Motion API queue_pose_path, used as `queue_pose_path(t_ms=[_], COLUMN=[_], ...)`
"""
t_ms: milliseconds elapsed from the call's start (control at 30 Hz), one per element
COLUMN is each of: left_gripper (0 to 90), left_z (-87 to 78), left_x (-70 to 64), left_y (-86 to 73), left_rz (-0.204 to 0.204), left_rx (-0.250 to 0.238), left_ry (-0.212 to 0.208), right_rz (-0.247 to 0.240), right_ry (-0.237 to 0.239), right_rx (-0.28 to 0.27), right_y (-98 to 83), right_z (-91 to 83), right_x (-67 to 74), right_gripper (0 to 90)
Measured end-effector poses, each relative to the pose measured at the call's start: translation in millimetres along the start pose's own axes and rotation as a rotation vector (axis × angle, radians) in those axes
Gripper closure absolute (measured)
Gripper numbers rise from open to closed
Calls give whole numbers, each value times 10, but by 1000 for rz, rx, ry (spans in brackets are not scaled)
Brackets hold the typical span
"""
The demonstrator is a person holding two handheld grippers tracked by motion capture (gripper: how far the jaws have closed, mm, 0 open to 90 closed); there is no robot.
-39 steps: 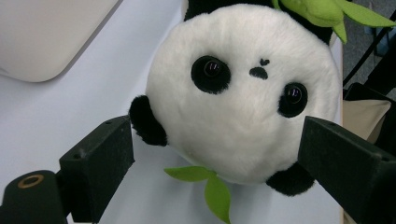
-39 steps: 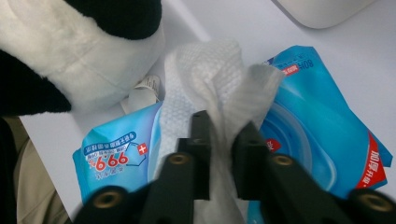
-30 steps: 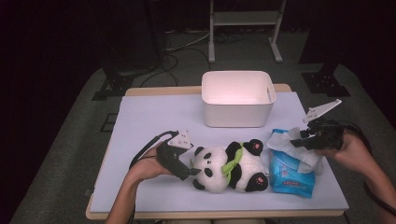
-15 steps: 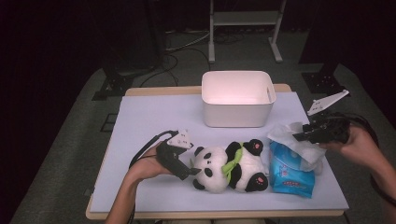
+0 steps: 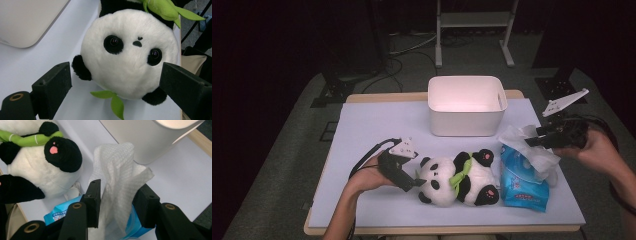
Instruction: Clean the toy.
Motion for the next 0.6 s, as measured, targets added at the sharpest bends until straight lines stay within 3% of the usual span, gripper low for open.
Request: queue_pose_path(t_ms=[67, 133, 267, 400, 467, 600], left_gripper=[97, 97, 96, 96, 96, 97], left_z=[-6, -10, -22, -38, -38, -13], left_x=[3, 7, 15, 24, 24, 10], left_y=[3, 10, 28, 77, 108, 159], left_rz=[3, 4, 7, 13, 11, 16], left_rx=[1, 0, 0, -12, -20, -23], left_ry=[-2, -2, -4, -6, -3, -7], right_rz=[-24, -18, -20, -38, 10, -36], right_ry=[-16, -16, -18, -6, 35, 39], right_rx=[13, 19, -4, 30, -16, 45], right_y=[1, 10, 58, 42, 69, -34], right_z=[-4, -18, -58, -49, -60, 40], right_x=[-7, -3, -10, 13, 18, 57], right_gripper=[587, 585, 582, 590, 648, 740])
Point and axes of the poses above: each handheld gripper's, and its own axes: z roughly forward along the jaws, y roughly out of its top, x roughly to its left, the point moved 9 cm from there along z, roughly forward along the jaws
